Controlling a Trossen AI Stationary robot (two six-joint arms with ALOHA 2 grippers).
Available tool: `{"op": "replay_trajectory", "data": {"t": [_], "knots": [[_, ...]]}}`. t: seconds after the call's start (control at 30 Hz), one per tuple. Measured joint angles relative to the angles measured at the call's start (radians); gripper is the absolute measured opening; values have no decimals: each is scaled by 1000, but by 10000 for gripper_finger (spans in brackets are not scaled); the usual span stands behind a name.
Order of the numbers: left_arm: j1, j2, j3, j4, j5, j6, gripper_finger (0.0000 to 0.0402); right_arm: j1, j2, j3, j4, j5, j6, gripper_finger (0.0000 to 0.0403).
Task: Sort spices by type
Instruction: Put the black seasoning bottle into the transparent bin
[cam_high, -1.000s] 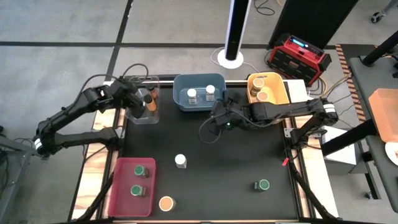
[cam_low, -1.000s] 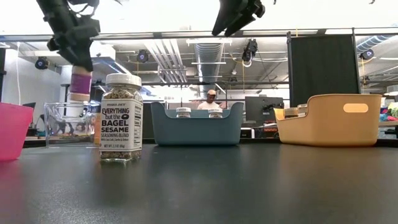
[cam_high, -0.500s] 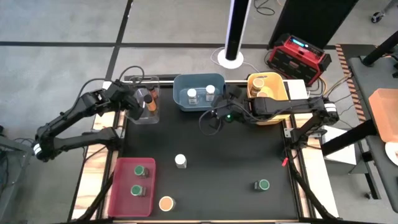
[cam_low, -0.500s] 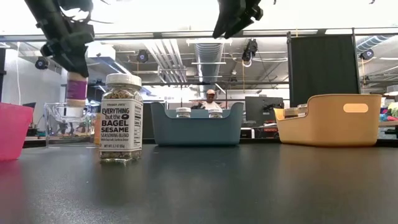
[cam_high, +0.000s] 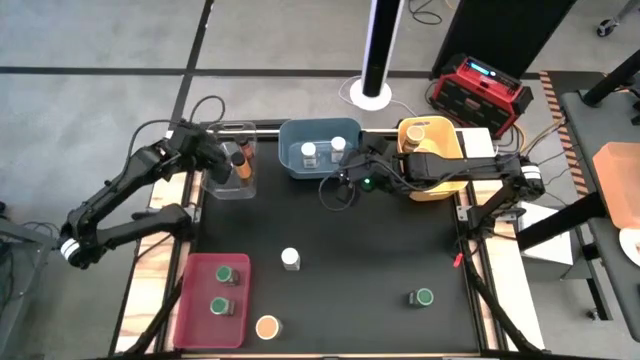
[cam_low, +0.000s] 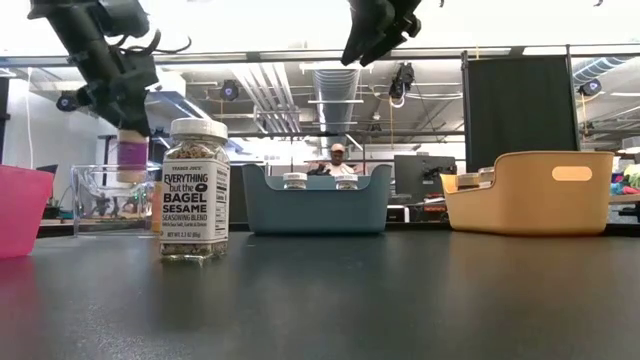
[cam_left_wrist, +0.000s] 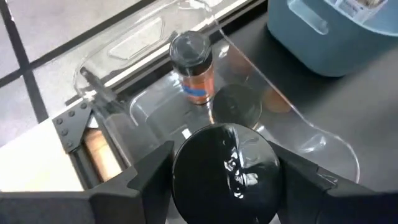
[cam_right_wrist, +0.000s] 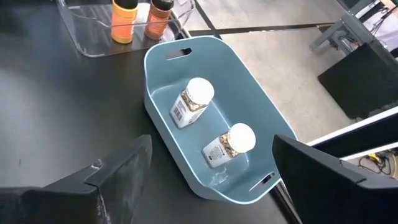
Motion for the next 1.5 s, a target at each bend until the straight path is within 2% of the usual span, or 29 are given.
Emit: {"op": "replay_trajectory", "data": {"t": [0.3, 1.5], "knots": [[104, 37, -45, 69, 60, 55, 201, -17, 0, 0, 0, 0, -17, 325], [102, 44, -88, 97, 91, -81, 201, -29, 1, -7, 15, -3, -33, 329]]}}
